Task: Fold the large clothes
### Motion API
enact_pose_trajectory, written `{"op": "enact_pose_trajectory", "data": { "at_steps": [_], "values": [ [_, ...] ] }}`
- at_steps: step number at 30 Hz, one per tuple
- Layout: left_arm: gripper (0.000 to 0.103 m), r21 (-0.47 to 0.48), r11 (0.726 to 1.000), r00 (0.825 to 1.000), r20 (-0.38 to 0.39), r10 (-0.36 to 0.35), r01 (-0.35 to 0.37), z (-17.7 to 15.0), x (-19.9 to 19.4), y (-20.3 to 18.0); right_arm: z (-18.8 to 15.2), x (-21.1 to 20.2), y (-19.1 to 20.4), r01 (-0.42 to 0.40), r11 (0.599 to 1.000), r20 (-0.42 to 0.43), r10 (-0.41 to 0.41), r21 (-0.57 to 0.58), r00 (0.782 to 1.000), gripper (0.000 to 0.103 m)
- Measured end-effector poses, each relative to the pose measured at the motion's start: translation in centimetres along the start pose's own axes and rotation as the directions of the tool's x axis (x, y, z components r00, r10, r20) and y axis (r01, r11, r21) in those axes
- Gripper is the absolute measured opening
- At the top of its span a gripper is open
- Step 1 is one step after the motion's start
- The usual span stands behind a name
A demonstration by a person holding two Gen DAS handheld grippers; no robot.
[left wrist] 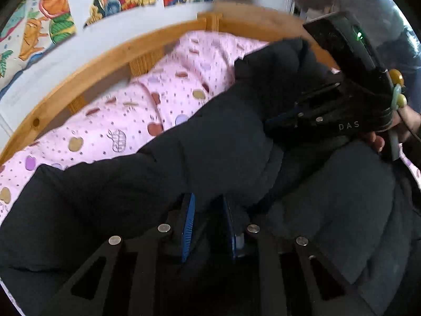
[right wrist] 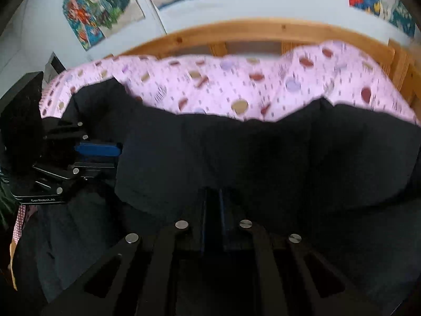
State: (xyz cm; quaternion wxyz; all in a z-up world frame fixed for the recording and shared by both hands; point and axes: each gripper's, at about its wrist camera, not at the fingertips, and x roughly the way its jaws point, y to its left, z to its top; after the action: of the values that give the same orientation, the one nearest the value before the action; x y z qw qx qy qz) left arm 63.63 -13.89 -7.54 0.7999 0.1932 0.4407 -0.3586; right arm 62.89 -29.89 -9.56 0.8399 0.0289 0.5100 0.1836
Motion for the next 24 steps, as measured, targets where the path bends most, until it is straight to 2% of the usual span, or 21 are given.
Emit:
{"op": "enact_pose_trajectory", "data": {
  "at_steps": [4,6,12,14,17,19,23,24],
  "values": [
    [0.019,-0.046,0.998,0.997,-0.064,0.037,-0.04,0.1,2.4,0.4,-0.1,2.4,0.2,0.047,0.999,-0.036,-0.047,0.0,0.998,0.001],
    [0.019,-0.052,0.997,0.997,-0.062,0.053,-0.056,0.2,2.5,0.2,-0.3,3.2,0.3,0.065,0.998,-0.039,-0.065,0.004,0.997,0.001],
    [0.019,-0.083,0.993,0.996,0.032,0.081,-0.078,0.0,0.3,0.0,-1.3,1.4,1.2,0.085,0.996,0.062,-0.085,-0.001,0.994,0.001],
    [0.019,-0.137,0.987,0.994,0.052,0.095,-0.087,0.0,-0.6,0.1,-1.5,0.2,2.1,0.114,0.993,0.098,-0.111,-0.018,0.989,0.004],
    [0.02,-0.277,0.957,0.99,0.087,0.113,-0.085,-0.2,-2.4,0.8,-1.5,-1.6,2.9,0.142,0.989,0.14,-0.137,-0.028,0.981,0.005],
    [0.021,-0.315,0.942,0.982,0.104,0.157,-0.118,-0.3,-3.8,0.6,-1.5,-2.8,2.9,0.142,0.99,0.158,-0.139,-0.004,0.978,0.005],
    [0.024,-0.321,0.929,0.959,0.15,0.239,-0.181,-0.9,-6.3,-0.5,-1.6,-5.2,2.6,0.161,0.986,0.192,-0.165,0.035,0.967,0.006],
    [0.027,-0.33,0.926,0.954,0.165,0.249,-0.184,-1.1,-7.1,-0.8,-1.8,-6.0,2.7,0.166,0.985,0.208,-0.172,0.046,0.963,0.013]
  ]
}}
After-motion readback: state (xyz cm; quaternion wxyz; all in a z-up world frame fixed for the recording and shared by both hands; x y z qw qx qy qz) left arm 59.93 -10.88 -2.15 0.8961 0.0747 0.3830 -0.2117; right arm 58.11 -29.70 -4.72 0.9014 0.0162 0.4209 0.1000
